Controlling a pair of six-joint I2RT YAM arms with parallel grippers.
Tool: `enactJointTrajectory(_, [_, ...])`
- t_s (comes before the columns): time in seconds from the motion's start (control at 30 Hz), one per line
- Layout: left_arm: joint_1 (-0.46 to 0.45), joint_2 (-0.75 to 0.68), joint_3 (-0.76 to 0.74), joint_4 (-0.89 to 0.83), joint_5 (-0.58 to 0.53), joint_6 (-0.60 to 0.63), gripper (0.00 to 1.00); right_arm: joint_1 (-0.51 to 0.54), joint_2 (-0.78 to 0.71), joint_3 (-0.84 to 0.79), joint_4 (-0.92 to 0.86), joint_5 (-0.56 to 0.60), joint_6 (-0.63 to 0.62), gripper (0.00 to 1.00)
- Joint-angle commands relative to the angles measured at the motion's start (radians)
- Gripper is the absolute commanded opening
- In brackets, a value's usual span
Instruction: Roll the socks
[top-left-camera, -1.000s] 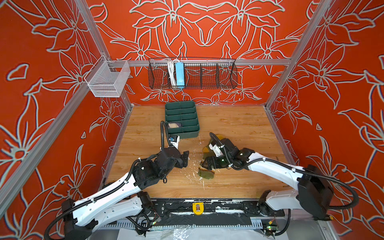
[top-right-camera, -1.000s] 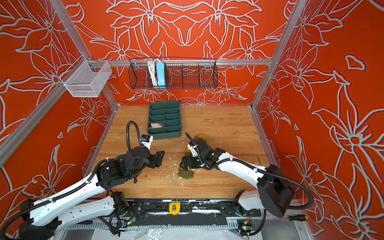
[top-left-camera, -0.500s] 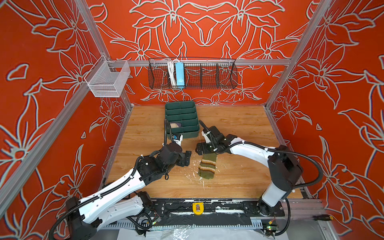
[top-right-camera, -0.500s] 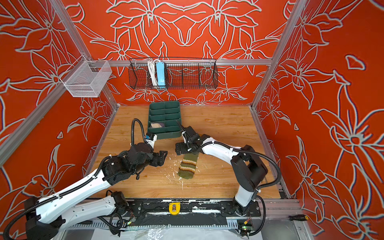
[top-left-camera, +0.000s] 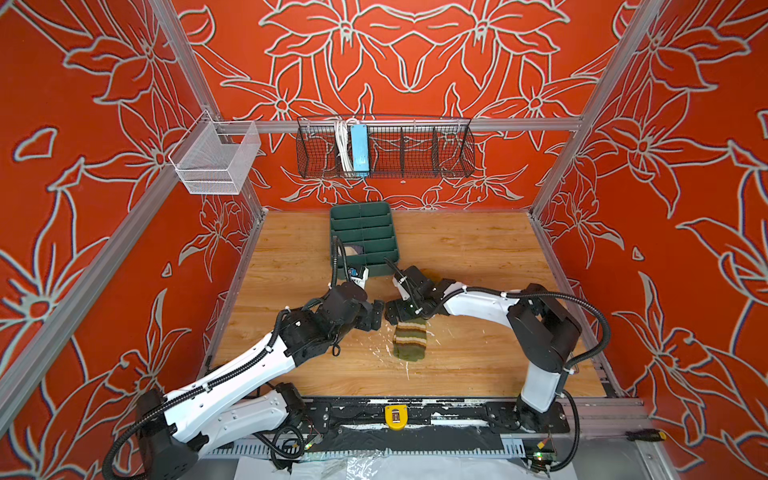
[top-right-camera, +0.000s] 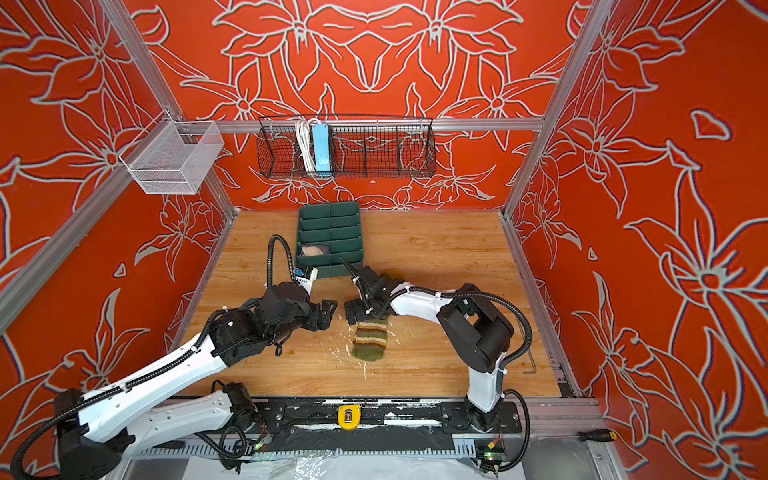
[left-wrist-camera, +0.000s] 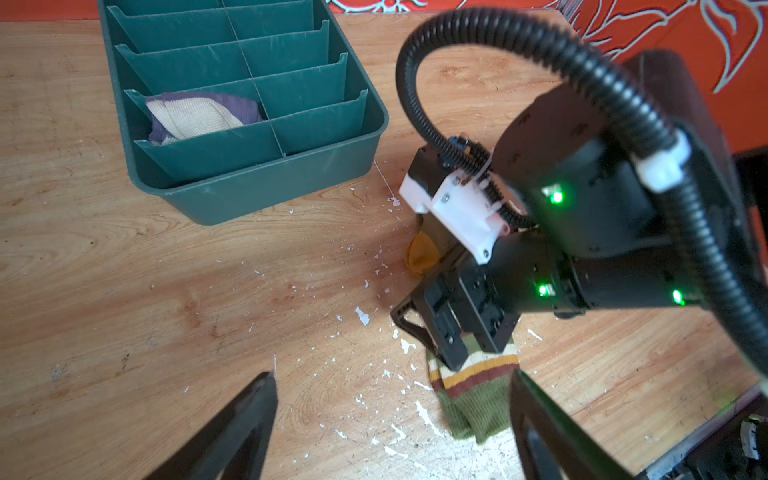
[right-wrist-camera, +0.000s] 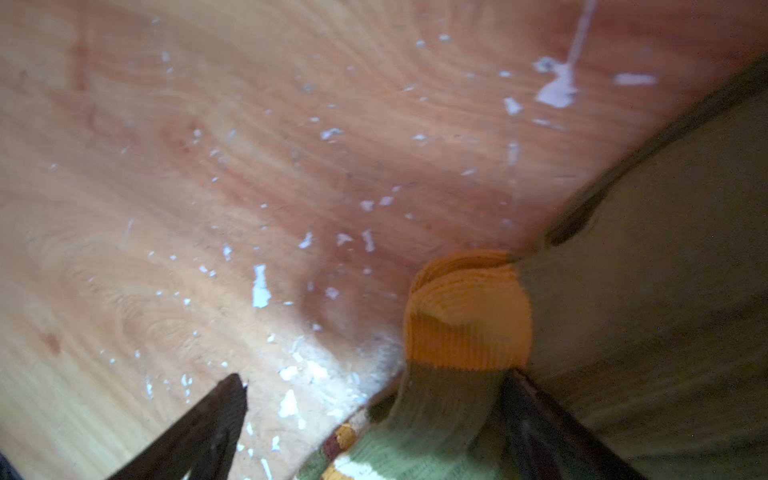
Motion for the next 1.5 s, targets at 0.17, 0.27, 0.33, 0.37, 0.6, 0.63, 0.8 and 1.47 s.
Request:
enactJointTrajectory(0.17, [0.008,-0.027,0.043,0.027,0.064,0.077,0.89,0.017,0.088,-0.060,-0.139,-0.079,-0.145,0.97])
enactJointTrajectory(0.27, [0.008,-0.049,0.031,0.061,0.108,0.147,0.91,0.017,0.107,-0.032,-0.160,-0.062,-0.181,0.97])
enactJointTrajectory(0.33, [0.009,-0.054,0.040,0.062,0.131,0.185,0.93,0.017,0.122,-0.010,-0.157,-0.061,-0.194,0.97])
enactJointTrajectory(0.37, [0.008,-0.054,0.047,0.060,0.139,0.197,0.94,0.017,0.131,0.002,-0.157,-0.065,-0.198,0.97])
enactJointTrajectory(0.6, [0.007,-0.067,0.086,0.042,0.189,0.273,0.98,0.016,0.117,0.051,-0.152,-0.107,-0.205,0.97])
enactJointTrajectory(0.63, [0.008,-0.073,0.088,0.044,0.200,0.283,0.98,0.015,0.088,0.044,-0.150,-0.109,-0.208,0.97])
enactJointTrajectory(0.8, [0.007,-0.102,0.091,0.077,0.282,0.371,0.98,-0.010,-0.112,-0.004,-0.144,-0.133,-0.221,0.98])
enactJointTrajectory(1.47, [-0.281,-0.083,-0.104,0.195,0.197,1.181,0.98,-0.434,-1.084,-0.407,-0.083,-0.168,0.039,0.98])
